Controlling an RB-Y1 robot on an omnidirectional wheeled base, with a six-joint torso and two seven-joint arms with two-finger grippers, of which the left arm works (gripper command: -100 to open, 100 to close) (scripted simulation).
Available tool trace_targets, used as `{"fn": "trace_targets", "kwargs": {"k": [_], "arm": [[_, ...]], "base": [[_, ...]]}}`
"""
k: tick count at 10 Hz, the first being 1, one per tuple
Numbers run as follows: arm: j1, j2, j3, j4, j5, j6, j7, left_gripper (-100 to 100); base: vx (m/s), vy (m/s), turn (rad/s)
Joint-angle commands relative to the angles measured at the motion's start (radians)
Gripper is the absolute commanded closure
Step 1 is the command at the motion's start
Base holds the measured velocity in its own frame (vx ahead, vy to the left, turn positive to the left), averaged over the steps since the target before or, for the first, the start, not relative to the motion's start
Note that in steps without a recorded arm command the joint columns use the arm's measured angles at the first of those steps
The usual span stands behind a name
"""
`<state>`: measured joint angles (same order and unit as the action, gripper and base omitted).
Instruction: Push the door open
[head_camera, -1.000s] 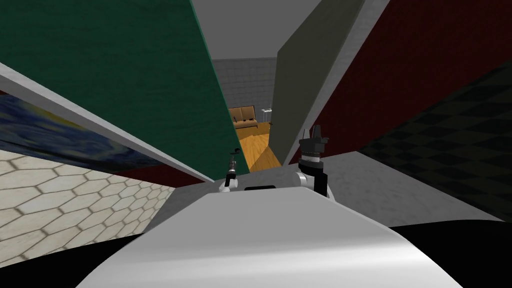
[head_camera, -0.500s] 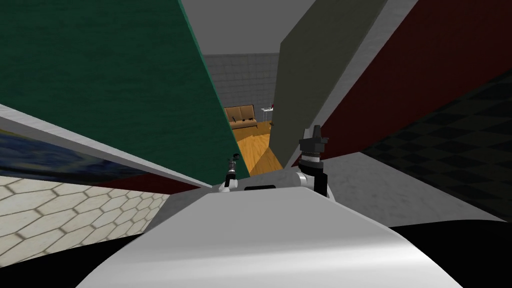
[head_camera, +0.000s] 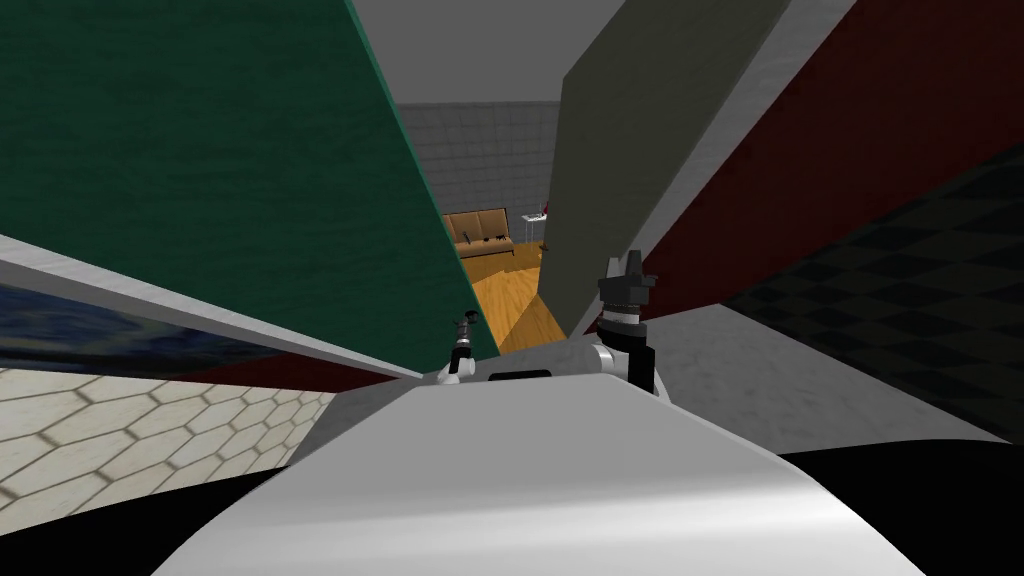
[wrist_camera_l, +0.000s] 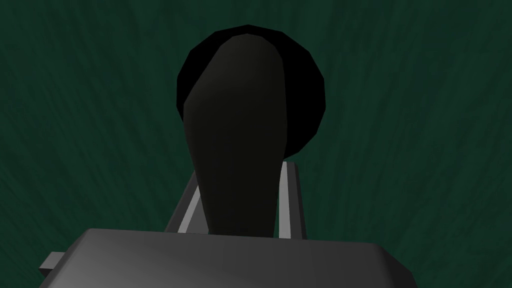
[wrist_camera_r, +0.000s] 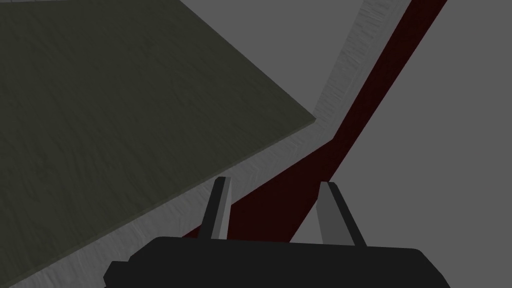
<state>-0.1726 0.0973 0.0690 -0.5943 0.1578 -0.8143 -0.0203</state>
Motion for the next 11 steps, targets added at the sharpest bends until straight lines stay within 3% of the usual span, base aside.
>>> {"fn": "trace_targets", "kwargs": {"k": [1,4,11], "arm": [[0.004,-0.002,-0.001,0.002,0.0,-0.001,0.0,100],[0.001,0.003,0.011,0.002,0.007,0.0,-0.004,100],[0.004,0.015,0.062,0.009,0.037,-0.002,-0.021,100]], "base": [[0.0,0.0,0.0],[0.034,-0.005,0.009],[0.171,-0.03,0.037]]}}
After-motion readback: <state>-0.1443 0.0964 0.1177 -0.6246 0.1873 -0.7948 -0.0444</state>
